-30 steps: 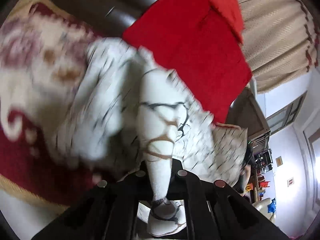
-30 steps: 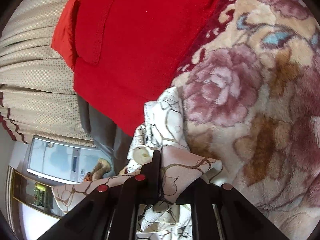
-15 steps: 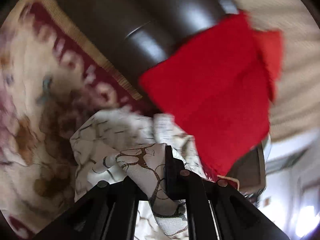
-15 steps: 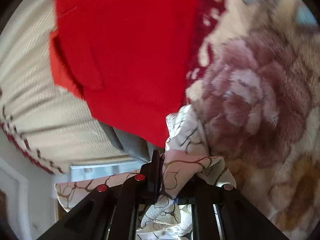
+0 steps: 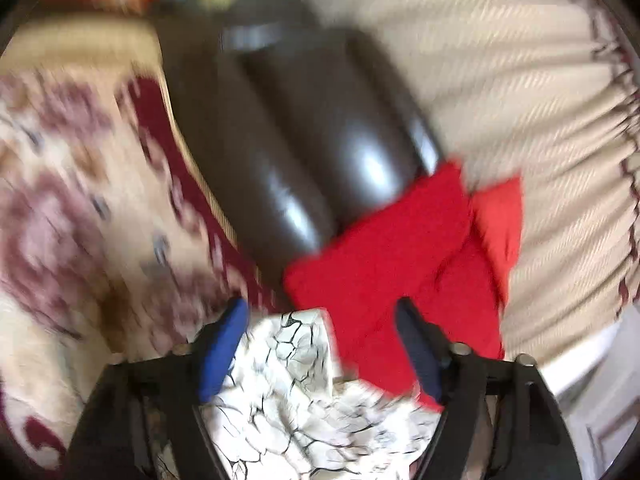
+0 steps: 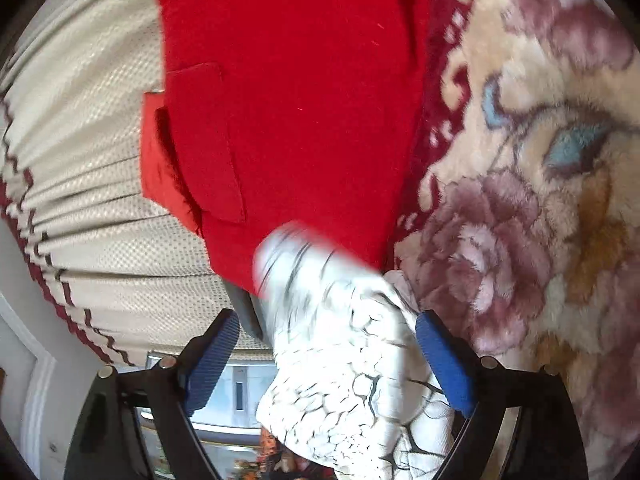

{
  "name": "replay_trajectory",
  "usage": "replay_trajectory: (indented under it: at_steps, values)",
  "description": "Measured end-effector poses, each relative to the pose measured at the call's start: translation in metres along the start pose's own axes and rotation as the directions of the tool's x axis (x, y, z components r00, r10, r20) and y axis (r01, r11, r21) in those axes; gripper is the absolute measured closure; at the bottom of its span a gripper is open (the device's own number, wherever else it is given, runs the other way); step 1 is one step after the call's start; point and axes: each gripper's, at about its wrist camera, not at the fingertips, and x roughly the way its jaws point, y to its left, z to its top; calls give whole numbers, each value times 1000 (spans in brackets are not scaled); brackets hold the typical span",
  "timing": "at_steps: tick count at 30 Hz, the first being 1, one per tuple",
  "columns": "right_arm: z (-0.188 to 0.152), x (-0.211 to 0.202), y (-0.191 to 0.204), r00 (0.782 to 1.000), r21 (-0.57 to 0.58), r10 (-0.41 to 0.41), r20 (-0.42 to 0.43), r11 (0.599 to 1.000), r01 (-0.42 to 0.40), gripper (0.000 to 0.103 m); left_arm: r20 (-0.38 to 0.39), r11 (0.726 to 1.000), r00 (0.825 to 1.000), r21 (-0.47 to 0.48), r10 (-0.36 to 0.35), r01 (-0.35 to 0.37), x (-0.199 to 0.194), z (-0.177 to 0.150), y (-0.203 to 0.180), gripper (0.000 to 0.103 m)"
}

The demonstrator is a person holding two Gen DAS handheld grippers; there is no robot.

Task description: Fold large clothes

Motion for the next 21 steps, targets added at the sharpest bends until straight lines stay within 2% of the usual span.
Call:
replay_trajectory:
  at_steps: [3,6,7,9,11,12,13,14,15,16,17,18,20,21]
  values:
    - [-15,5,28,1000,-120,-15,-22,993,12,11,-47,998,999,56,5,-3,-18,-12,-14,25]
    - [-39,18,42,995,-215,-54,-86,976,35,12,-115,989,993,148,-1,18,-32,-56,-31,25]
    - [-52,27,46,989,-248,-91,-118,967,59,13,-136,981,991,193,-3,30,-33,-80,-36,25]
    - [-69,39,49,980,-295,-135,-149,952,86,17,-136,971,991,237,-2,34,-29,-109,-41,24]
    - [-91,49,49,960,-367,-224,-166,918,151,20,-115,953,989,297,90,-52,-17,-136,-39,24]
    - [-99,52,47,951,-400,-264,-162,898,181,25,-103,946,986,312,128,-90,-12,-141,-34,24]
    - [-108,58,45,936,-445,-319,-150,867,225,30,-76,924,975,343,209,-171,-4,-147,-23,24]
    - [-113,60,43,925,-468,-355,-135,846,256,35,-63,909,965,356,254,-217,2,-149,-16,24]
    - [-116,64,39,902,-501,-420,-103,805,318,48,-59,897,952,355,301,-261,7,-148,-1,26]
    - [-116,68,33,873,-521,-481,-78,767,375,72,-73,907,951,330,302,-262,9,-146,18,29]
    - [-114,72,26,843,-529,-534,-61,734,426,78,-87,915,945,293,315,-278,10,-141,32,39]
    - [-111,76,20,821,-528,-569,-50,713,462,83,-95,918,940,270,326,-291,11,-137,36,44]
    - [-105,77,12,823,-504,-564,-65,730,461,83,-70,912,940,278,333,-302,6,-132,37,44]
    - [-103,78,12,823,-495,-564,-70,736,462,83,-45,893,929,296,368,-340,4,-130,38,44]
